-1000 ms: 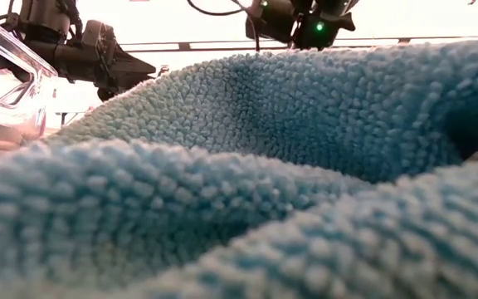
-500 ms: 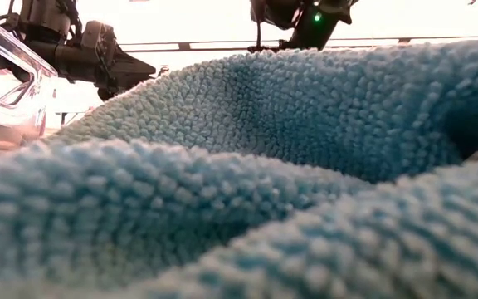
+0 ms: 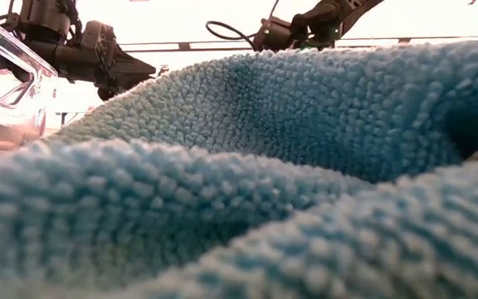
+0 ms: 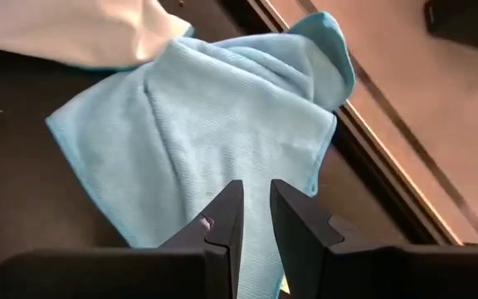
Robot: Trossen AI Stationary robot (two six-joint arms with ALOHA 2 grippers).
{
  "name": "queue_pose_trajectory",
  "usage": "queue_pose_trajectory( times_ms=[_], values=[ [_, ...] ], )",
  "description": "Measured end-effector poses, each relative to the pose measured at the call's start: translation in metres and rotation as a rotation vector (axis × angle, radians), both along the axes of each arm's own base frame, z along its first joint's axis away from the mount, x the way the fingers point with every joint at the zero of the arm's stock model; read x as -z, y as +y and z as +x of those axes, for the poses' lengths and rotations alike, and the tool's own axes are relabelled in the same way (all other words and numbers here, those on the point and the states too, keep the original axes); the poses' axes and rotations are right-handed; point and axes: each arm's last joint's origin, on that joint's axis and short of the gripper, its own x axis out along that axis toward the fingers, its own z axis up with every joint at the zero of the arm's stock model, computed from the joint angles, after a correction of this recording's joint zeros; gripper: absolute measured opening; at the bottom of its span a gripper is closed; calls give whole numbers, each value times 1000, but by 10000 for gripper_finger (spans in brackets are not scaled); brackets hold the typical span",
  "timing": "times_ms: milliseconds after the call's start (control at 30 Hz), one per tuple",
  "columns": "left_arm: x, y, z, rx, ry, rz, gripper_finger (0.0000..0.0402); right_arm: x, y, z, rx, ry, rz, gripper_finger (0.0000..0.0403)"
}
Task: Sort microfiber towel by color & place in baskets
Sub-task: Put the blue microfiber towel into the left transparent bin
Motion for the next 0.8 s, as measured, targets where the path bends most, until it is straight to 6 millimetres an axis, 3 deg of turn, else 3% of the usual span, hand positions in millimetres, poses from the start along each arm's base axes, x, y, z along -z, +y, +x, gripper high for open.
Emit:
queue_pose_trajectory(
  times_ms=[233, 633, 800],
  values=[
    [0, 0, 0, 0, 5, 15, 144, 9, -6, 1, -73, -50, 188, 59],
    [1, 0, 0, 0, 9, 16, 144, 40, -14, 7, -88, 46, 200, 59],
    [1, 0, 0, 0, 9, 16, 144, 43, -14, 9, -109, 65, 193, 83]
  ],
)
